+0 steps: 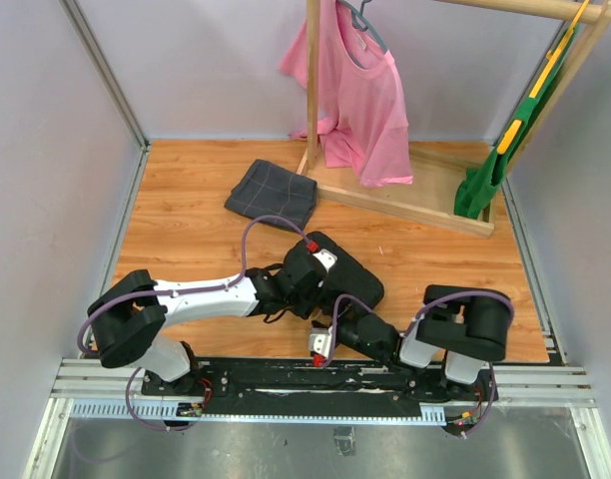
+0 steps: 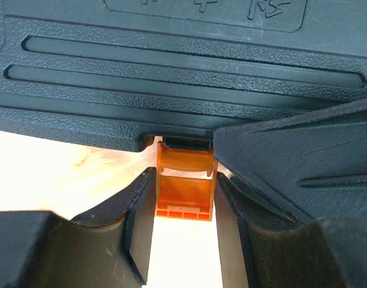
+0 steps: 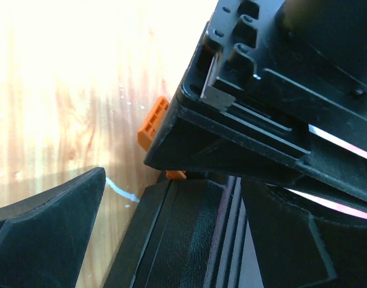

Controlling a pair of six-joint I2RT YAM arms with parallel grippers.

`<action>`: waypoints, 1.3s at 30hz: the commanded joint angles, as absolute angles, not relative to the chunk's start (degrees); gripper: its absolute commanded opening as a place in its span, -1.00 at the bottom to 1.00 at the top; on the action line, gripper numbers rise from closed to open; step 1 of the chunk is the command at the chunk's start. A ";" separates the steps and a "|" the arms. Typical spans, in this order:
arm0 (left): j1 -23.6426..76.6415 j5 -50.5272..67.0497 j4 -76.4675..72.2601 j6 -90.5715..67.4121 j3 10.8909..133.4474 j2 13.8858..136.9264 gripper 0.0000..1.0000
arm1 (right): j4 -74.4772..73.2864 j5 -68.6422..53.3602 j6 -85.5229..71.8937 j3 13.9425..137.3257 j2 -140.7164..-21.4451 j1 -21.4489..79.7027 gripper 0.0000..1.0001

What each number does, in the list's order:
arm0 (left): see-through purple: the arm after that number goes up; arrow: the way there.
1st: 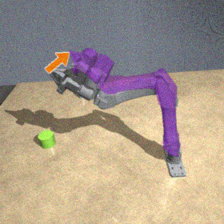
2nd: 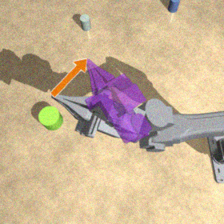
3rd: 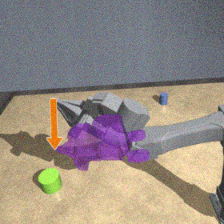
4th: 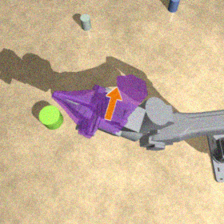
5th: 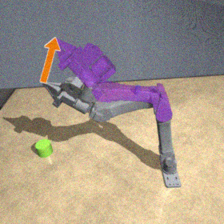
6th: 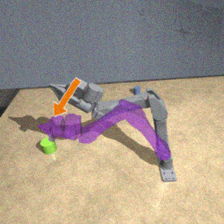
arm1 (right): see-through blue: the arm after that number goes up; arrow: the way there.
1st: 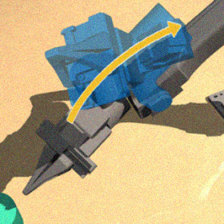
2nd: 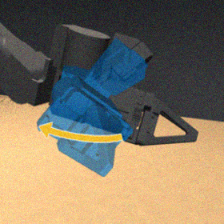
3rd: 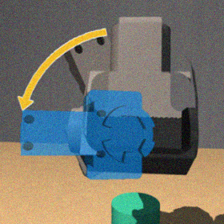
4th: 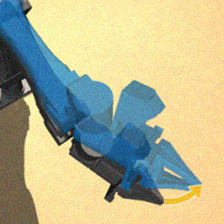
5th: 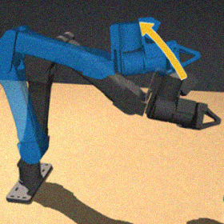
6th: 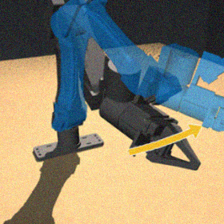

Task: Sort the tools into containers
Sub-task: Adjust the storage box at the center of the board.

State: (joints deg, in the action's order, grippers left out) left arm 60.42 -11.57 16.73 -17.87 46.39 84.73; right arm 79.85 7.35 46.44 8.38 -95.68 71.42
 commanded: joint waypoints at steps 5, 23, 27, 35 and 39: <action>61.09 -8.80 15.03 -18.47 48.99 84.28 -0.24 | 90.53 17.63 53.22 14.91 -104.68 74.23 0.91; 61.16 -7.16 14.77 -18.52 48.19 83.29 -0.17 | 90.70 25.14 48.16 18.74 -105.54 74.25 0.81; 61.11 -6.97 14.77 -18.80 47.85 82.56 -0.04 | 90.66 25.13 47.06 19.03 -105.47 74.19 0.80; 61.09 -6.81 14.36 -19.24 46.45 79.64 0.14 | 90.70 27.84 46.00 19.07 -105.38 74.08 0.80; 61.06 -7.16 14.48 -19.24 46.29 79.07 0.14 | 90.66 28.25 45.50 19.22 -105.09 74.09 0.79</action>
State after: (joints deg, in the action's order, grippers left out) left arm 59.64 -11.92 17.17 -19.38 46.50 80.49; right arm 86.35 28.45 46.37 16.53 -105.34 73.52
